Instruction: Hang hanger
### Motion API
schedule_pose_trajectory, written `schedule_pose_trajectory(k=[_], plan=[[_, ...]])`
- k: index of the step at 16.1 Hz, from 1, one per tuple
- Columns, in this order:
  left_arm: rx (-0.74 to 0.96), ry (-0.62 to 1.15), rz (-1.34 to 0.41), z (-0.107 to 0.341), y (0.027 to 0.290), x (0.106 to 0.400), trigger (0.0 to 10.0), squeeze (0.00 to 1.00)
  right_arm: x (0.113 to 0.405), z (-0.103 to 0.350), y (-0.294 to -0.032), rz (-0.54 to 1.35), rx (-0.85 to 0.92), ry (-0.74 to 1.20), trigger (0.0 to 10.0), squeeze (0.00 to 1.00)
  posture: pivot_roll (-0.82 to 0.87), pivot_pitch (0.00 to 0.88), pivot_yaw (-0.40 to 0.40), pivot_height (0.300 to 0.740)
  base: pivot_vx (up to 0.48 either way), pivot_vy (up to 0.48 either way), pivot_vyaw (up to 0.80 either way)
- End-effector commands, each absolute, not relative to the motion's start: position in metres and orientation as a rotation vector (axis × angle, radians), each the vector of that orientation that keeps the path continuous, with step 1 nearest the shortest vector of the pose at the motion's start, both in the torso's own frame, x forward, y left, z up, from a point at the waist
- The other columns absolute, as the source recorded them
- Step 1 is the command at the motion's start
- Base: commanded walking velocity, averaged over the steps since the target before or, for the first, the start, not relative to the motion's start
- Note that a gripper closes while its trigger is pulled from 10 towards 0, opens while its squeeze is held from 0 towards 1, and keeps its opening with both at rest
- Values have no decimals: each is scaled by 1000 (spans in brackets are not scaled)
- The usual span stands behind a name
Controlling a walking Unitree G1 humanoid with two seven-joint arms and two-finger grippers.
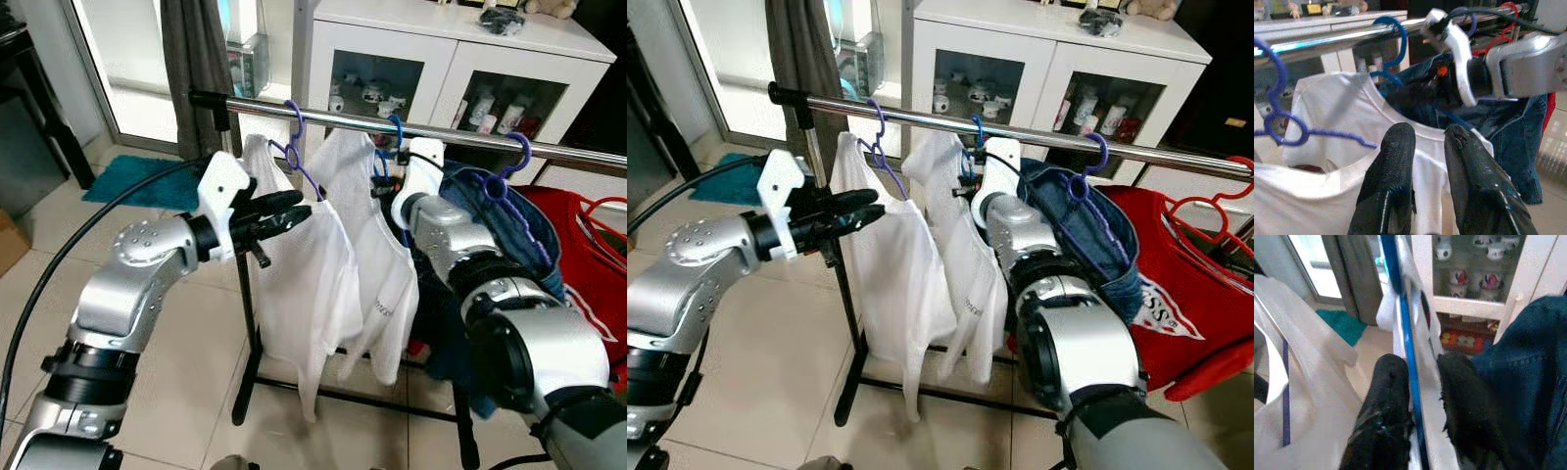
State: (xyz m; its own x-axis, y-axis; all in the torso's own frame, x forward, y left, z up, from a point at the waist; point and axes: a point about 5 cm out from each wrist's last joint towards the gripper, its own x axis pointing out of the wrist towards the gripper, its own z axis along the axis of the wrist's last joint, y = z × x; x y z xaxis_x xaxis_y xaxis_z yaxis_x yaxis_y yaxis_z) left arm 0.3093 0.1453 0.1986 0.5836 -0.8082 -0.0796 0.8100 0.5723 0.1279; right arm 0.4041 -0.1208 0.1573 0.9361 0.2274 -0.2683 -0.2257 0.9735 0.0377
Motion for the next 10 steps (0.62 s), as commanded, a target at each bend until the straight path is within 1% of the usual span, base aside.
schedule_pose_trajectory(k=[1,3,4,5,6,7,8,9,10], plan=[[147,3,-893,200,153,308,10000,0,402,165,-124,283,38,210,10000,1000,3,0,-7,740,0,0,0],[142,1,-771,196,164,306,10000,0,381,164,-130,381,91,179,10000,1000,-11,1,17,740,0,0,0],[167,25,-727,189,166,302,10000,0,358,160,-137,439,119,200,10000,294,-14,3,19,740,0,0,0],[183,42,-701,185,167,301,10000,0,347,157,-139,464,119,208,10000,0,-23,4,25,740,0,0,0],[184,54,-628,179,169,300,10000,0,328,153,-143,484,125,208,10000,0,-35,0,33,740,0,0,0],[120,66,-501,174,173,300,10000,0,308,150,-146,475,161,188,10000,0,-49,0,39,740,0,0,0],[81,93,-361,168,178,299,10000,0,292,151,-148,442,214,124,10000,0,-57,0,33,740,0,0,0],[120,79,-309,163,177,292,10000,0,275,148,-156,355,248,59,10000,0,-55,0,26,740,0,0,0],[139,63,-297,161,177,288,10000,0,268,146,-159,319,253,56,10000,0,-53,0,24,740,0,0,0]])
